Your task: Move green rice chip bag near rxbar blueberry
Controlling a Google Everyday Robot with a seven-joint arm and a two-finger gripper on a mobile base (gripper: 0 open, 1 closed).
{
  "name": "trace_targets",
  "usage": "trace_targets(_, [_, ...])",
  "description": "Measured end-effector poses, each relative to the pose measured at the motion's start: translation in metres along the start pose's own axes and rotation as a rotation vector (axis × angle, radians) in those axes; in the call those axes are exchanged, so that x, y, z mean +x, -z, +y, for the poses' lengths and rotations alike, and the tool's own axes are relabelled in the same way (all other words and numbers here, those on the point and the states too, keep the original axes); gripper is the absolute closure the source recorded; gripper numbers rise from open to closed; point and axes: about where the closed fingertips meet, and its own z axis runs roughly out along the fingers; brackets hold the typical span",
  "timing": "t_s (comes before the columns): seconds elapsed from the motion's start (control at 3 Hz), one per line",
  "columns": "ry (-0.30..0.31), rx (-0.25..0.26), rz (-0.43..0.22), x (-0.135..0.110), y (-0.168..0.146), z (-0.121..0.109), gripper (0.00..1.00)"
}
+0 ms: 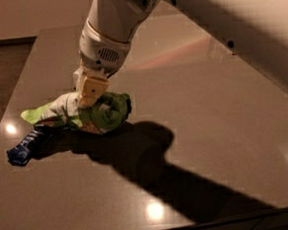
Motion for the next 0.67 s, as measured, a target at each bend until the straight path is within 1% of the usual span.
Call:
trace_targets(0.33, [0.003,0.001,0.000,-0.0014,-0.0005,0.0005,0.15])
trace_targets(0.67, [0.005,0.001,0.000,-0.0028,-0.0011,0.0010,0.00])
